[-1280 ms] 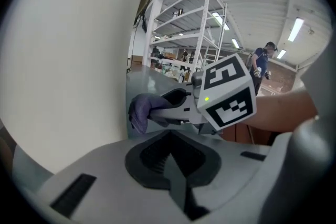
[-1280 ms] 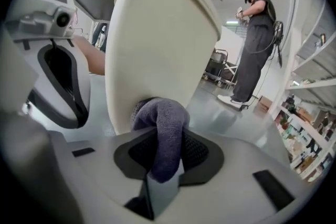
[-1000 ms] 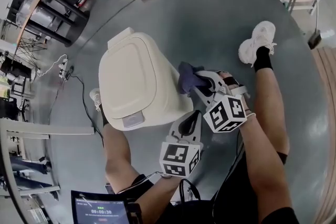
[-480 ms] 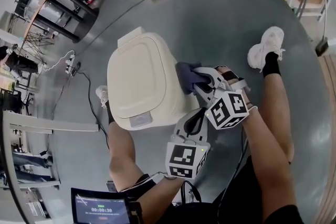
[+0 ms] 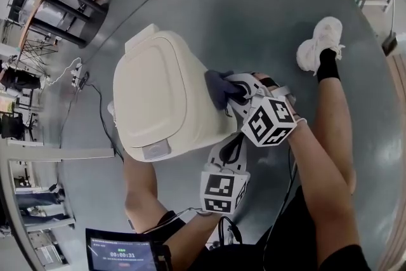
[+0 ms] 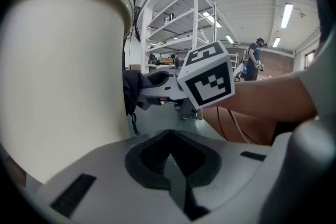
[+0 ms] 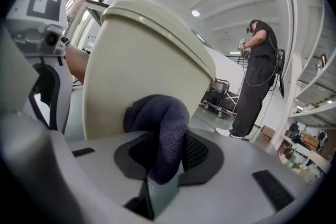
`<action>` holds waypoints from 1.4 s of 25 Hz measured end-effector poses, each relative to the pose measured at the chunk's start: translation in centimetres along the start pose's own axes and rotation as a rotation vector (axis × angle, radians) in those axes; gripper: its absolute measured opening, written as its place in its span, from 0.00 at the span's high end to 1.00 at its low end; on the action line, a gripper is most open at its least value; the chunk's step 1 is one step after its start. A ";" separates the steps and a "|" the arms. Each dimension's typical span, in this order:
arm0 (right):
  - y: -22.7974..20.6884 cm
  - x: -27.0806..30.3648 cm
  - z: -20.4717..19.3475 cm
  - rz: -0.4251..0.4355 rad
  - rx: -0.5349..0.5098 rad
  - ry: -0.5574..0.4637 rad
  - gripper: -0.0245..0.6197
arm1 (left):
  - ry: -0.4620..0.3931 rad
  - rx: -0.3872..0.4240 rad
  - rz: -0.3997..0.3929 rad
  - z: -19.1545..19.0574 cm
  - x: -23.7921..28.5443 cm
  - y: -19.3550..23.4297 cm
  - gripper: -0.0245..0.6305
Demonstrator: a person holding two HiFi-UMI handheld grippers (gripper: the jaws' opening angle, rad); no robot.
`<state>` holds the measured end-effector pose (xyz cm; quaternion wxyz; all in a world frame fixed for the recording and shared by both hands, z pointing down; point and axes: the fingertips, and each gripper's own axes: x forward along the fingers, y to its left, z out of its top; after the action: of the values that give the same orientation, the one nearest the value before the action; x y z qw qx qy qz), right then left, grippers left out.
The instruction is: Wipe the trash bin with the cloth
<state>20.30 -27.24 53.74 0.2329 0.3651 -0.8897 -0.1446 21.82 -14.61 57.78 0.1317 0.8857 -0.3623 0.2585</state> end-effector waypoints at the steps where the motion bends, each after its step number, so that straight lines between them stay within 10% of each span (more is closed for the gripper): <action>1: 0.2 0.0 -0.4 0.008 0.011 0.006 0.82 | 0.007 0.014 0.006 -0.3 0.2 0.0 0.97; 35: 6.7 5.0 -11.9 0.154 0.318 0.304 0.82 | 0.174 -0.054 -0.027 -8.5 2.8 -0.7 0.97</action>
<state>19.49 -27.23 68.28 0.3142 0.3460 -0.8811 0.0721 20.90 -12.16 66.31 0.1899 0.8610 -0.3443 0.3227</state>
